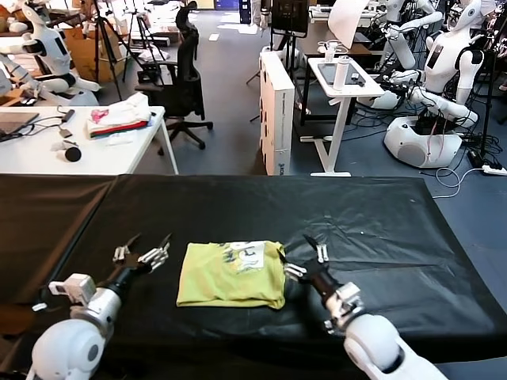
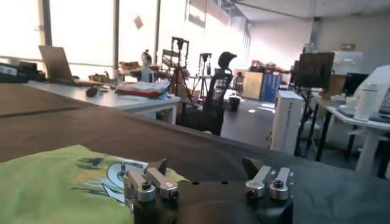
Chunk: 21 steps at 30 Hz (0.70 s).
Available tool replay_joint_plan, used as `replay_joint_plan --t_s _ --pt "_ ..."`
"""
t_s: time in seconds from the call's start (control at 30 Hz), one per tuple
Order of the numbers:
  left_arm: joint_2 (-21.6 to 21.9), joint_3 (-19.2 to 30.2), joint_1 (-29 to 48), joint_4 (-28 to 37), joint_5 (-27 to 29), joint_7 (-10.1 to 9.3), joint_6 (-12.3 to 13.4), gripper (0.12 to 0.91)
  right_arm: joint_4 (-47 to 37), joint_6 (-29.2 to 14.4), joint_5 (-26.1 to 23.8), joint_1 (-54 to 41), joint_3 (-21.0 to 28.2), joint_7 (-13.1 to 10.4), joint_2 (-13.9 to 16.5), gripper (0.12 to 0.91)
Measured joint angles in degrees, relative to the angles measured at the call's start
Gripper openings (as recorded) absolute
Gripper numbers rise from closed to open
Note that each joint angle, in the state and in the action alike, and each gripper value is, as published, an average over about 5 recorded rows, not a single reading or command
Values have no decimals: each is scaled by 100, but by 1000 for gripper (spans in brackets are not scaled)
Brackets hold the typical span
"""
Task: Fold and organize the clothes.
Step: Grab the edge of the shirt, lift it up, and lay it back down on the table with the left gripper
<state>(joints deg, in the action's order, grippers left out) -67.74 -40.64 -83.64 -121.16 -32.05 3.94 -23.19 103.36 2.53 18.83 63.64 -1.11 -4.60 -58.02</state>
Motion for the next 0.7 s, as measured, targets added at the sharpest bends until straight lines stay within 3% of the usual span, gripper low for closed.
replay_joint_plan --t_s 0.27,0.33,0.53,0.7 --pt "-98 -21 -140 1 86 9 29 907 -503 188 -22 -182 96 -355 -264 907" --pt "-98 -33 -163 11 88 12 30 907 -502 183 109 -155 63 -291 -256 907" --pt "-77 -103 -215 119 95 79 112 907 -219 -349 852 42 -134 296 -93 907" --pt "-107 -80 -292 284 144 288 421 907 192 -743 1282 316 -483 232 97 907"
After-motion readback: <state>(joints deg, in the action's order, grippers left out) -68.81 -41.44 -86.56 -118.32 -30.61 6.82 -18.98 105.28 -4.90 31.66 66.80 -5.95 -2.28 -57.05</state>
